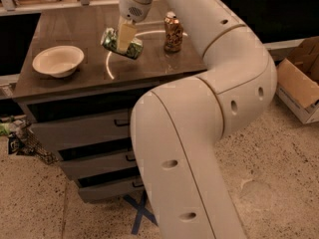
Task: Knock green can over
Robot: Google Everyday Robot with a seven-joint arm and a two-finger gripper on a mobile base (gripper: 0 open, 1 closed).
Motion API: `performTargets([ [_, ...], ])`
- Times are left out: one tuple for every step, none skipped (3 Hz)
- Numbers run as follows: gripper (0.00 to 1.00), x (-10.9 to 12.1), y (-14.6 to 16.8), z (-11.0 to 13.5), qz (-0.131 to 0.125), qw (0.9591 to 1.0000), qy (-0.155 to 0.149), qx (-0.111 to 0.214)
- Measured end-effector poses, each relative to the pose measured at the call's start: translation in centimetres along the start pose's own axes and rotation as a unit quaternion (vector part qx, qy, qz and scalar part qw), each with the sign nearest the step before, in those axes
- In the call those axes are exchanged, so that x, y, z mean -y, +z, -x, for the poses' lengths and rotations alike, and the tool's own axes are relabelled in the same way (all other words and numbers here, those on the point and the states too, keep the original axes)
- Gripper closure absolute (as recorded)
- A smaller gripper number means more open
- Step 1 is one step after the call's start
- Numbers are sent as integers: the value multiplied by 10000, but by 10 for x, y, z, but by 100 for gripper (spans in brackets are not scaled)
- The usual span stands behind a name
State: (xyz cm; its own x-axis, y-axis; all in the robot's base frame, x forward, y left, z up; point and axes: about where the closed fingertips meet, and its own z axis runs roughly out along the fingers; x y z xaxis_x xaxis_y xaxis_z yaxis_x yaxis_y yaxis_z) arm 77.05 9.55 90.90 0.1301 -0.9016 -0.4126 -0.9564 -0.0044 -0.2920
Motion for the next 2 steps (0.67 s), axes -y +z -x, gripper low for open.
performTargets([
  [100,-6,8,-10,145,9992,-247,-284],
  [75,-11,19,-15,290,9975,-416,-484],
])
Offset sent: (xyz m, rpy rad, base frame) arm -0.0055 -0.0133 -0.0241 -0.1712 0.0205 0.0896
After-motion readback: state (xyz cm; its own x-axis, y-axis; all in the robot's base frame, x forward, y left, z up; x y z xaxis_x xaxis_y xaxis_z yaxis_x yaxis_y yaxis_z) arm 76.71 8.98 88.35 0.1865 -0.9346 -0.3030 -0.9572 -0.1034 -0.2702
